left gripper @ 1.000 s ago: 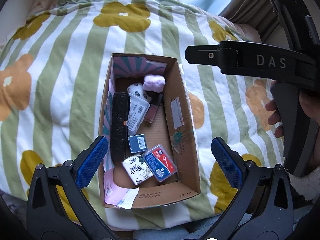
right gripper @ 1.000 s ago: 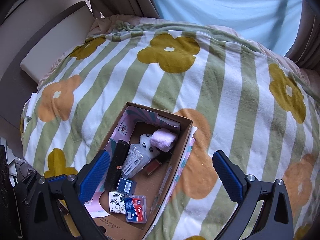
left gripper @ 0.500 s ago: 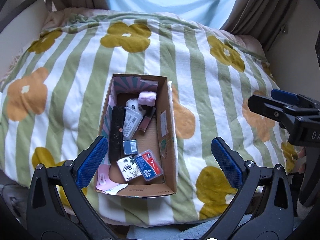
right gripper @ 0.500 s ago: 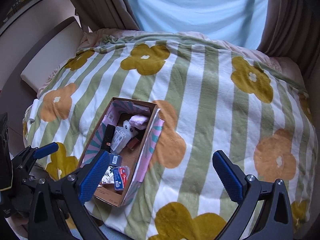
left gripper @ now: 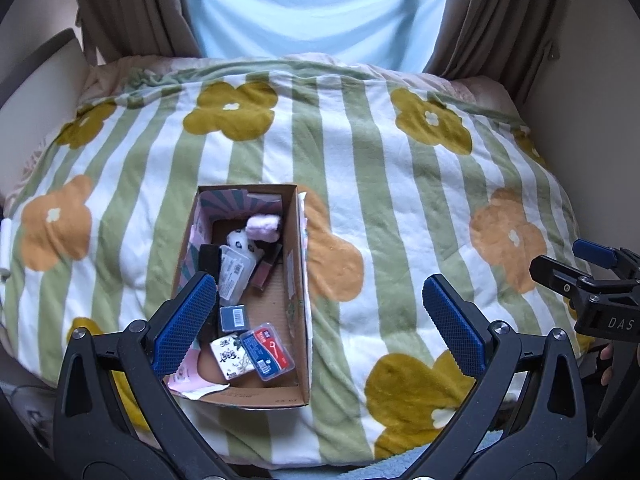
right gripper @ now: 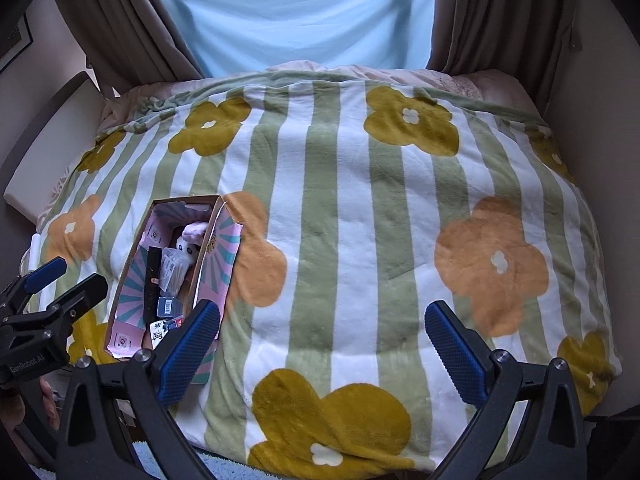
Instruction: Organize objects
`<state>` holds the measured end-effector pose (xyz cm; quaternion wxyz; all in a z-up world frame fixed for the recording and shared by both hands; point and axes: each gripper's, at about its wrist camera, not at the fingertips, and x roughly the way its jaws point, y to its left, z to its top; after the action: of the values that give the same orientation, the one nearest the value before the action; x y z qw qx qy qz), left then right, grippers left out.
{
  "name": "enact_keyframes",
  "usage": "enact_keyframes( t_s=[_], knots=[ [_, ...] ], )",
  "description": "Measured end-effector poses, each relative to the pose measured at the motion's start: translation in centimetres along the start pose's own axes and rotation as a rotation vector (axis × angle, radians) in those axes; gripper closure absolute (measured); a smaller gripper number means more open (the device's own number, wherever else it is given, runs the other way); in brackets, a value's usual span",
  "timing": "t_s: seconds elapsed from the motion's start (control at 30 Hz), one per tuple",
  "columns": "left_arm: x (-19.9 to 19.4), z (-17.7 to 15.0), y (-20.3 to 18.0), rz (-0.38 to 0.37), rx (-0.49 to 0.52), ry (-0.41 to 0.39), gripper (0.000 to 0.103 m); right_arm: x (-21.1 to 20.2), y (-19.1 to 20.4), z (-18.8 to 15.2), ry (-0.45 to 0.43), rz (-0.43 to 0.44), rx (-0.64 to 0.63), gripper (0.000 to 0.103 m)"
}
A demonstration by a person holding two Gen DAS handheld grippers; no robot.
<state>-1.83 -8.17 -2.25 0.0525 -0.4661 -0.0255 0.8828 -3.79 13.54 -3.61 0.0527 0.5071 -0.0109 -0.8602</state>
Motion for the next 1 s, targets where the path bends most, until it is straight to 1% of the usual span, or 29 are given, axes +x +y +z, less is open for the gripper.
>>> enact_keyframes(
  t_s=[0.3,1.0],
  knots=[
    [-0.7,0.1,-1.8,0.013,0.029,-0.023,0.000,-0.8,-1.6,0.0,-0.022,-0.006,0.030,0.001],
    [-1.0,0.0,-2.1,0.020,0.041,-0.016,0.000,-1.1,-2.3,-0.3,-0.027,-0.009,0.027,0.001]
  ],
)
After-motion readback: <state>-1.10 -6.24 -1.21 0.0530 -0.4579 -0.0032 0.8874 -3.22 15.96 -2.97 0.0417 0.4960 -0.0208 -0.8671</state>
